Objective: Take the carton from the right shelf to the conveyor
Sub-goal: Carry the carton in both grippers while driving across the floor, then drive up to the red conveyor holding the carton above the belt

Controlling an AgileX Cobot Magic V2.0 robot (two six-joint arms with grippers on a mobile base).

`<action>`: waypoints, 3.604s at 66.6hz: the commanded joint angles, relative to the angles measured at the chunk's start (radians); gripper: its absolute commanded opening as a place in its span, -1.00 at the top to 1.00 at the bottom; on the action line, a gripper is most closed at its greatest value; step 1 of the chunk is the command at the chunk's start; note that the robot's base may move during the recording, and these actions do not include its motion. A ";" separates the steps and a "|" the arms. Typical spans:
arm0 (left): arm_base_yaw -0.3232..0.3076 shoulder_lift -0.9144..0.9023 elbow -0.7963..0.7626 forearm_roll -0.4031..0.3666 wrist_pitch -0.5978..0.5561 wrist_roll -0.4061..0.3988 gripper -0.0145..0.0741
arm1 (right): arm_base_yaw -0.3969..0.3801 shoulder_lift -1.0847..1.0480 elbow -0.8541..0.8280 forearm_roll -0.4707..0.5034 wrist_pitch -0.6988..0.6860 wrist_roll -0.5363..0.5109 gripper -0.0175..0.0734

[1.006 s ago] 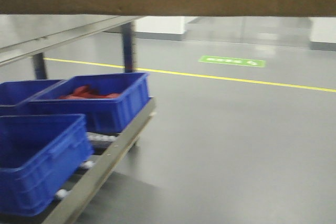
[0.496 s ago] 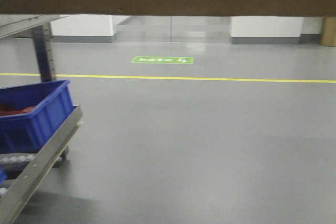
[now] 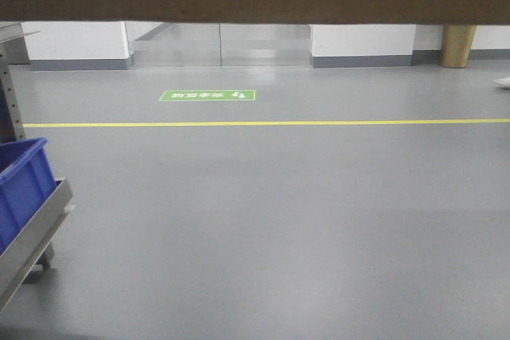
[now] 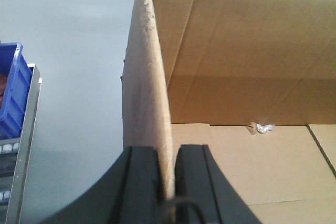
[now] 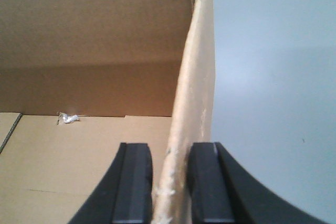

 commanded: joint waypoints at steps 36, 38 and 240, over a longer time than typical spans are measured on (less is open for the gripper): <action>0.001 -0.018 -0.017 -0.044 -0.076 0.008 0.71 | -0.002 -0.008 -0.013 -0.021 -0.074 0.008 0.77; 0.001 -0.018 -0.017 -0.044 -0.076 0.008 0.71 | -0.002 -0.008 -0.013 -0.021 -0.074 0.008 0.77; 0.001 -0.018 -0.017 -0.041 -0.076 0.008 0.71 | -0.002 -0.008 -0.013 -0.021 -0.100 0.008 0.77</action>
